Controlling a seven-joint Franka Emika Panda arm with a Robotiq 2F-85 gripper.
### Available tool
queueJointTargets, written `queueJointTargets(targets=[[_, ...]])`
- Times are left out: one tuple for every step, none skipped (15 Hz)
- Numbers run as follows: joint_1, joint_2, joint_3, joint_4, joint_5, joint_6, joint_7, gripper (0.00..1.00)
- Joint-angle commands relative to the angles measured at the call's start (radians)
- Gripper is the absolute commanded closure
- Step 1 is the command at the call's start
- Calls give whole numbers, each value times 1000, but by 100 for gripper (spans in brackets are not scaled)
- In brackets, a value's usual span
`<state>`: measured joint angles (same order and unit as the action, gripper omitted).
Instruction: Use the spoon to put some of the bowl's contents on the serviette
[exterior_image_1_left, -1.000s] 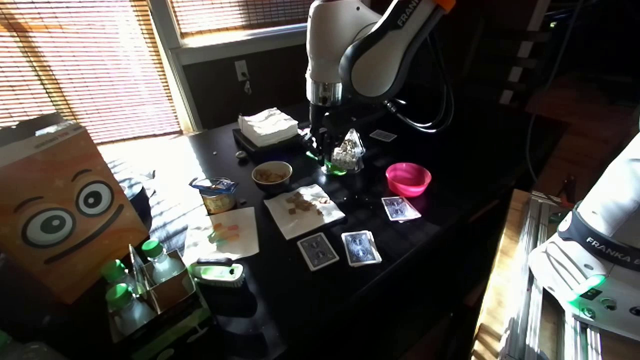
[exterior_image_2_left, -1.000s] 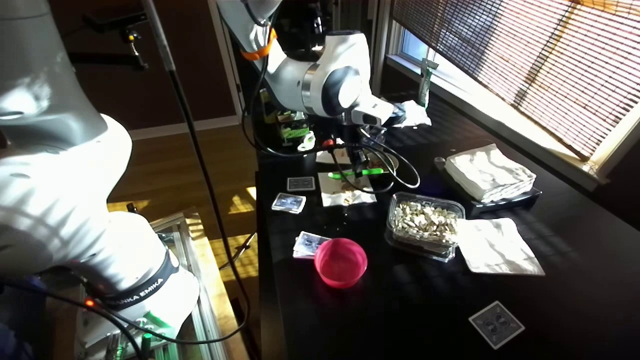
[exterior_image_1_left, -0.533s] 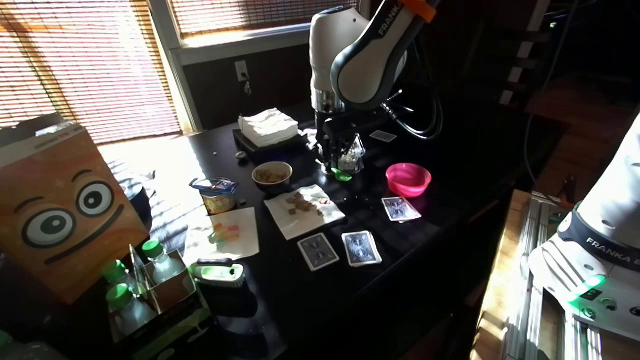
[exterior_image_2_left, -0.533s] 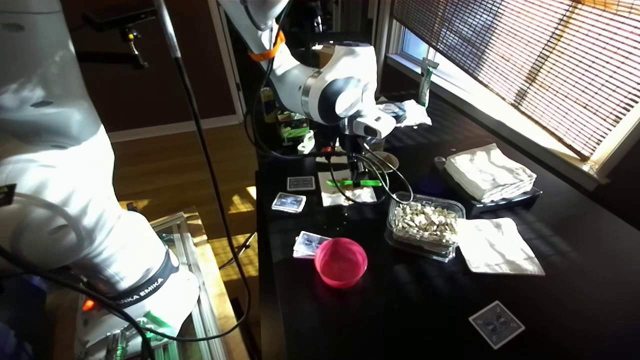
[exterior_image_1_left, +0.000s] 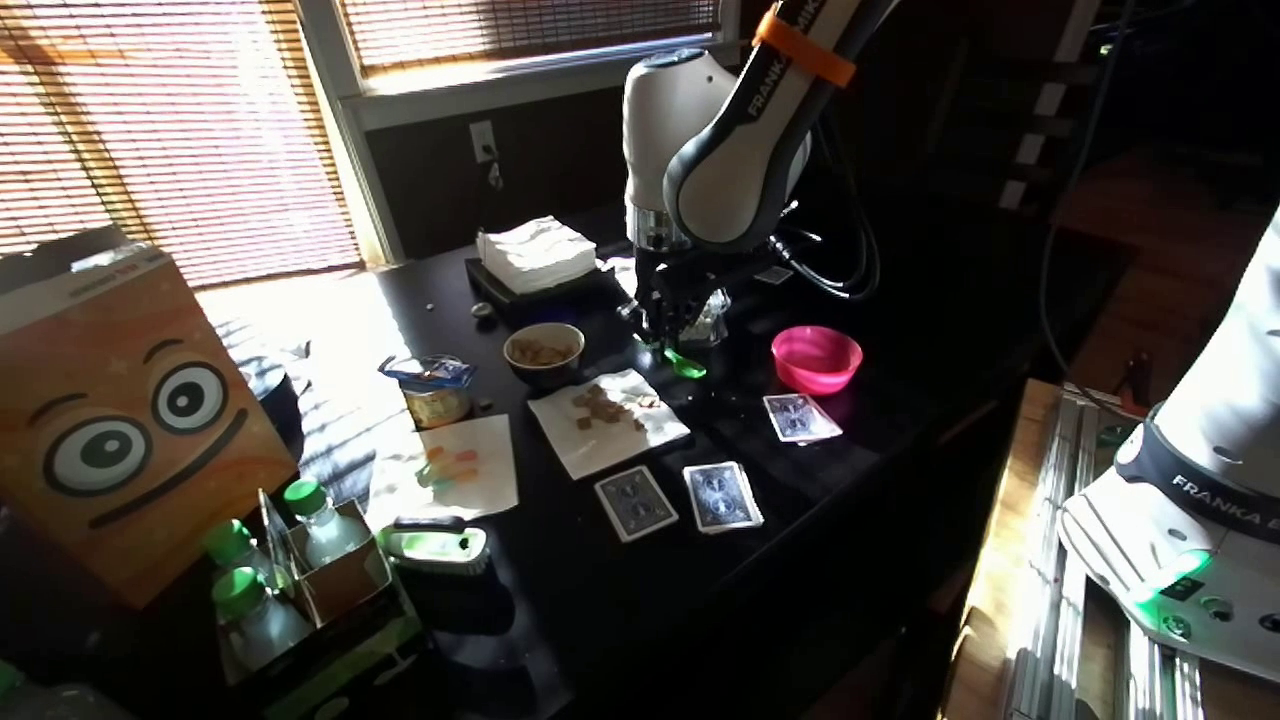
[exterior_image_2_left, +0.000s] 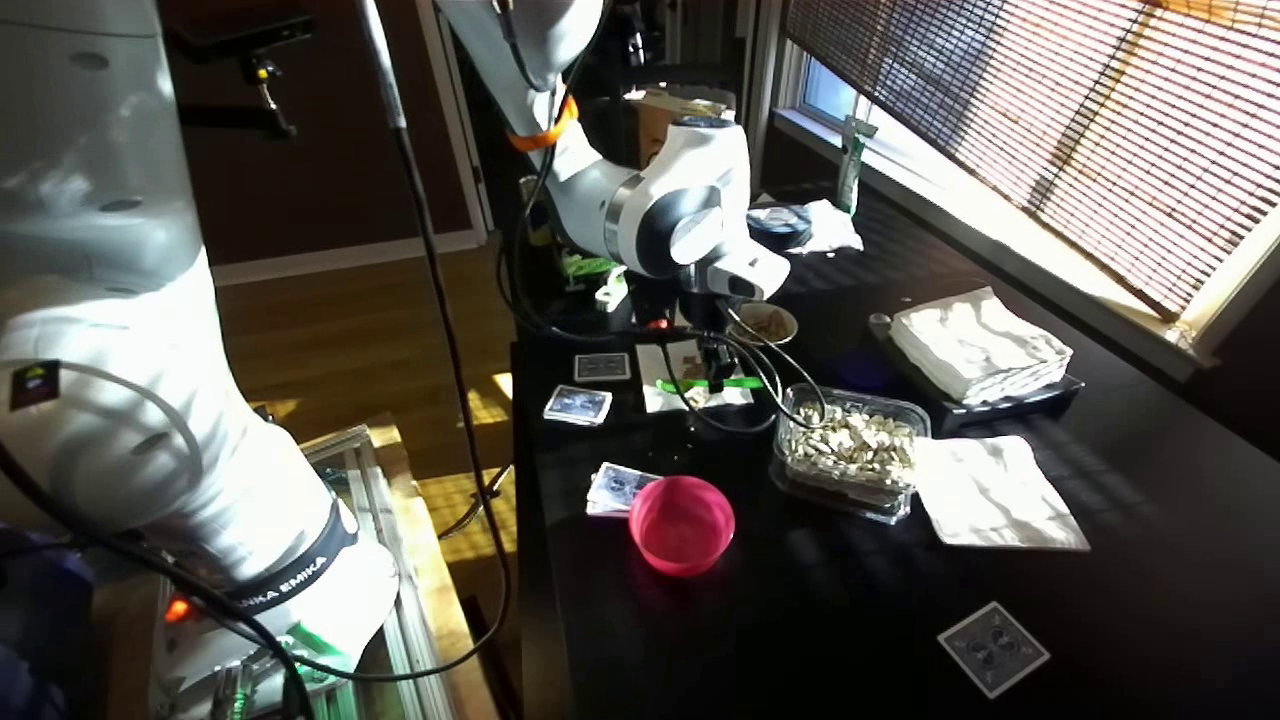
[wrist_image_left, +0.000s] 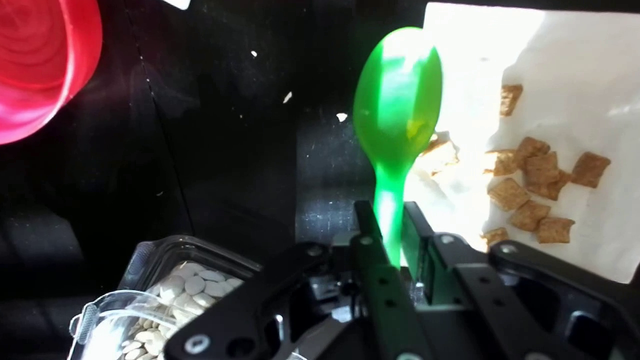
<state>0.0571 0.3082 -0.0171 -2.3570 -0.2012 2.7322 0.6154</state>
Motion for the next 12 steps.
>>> queueJointTargets(targets=[[50,50,-54,-5,0,88,-43,96],[53,65,-57,-7,15,117,-63,96],[66,80,-73,-6,13,131,-67,96],[75,93,-82,-6,20,147,-74,96],[84,105,-93,-7,24,164,-81,96],[95,115,-104,-7,27,178,-85,96],[105,124,-114,-7,32,188,-91,96],[111,130,-119,-8,38,195,-100,96],[116,134,-123,-8,45,197,-108,92],[124,133,-128,-7,51,187,-110,58],[130,131,-134,-9,52,186,-114,56],[138,125,-140,-12,53,184,-115,50]])
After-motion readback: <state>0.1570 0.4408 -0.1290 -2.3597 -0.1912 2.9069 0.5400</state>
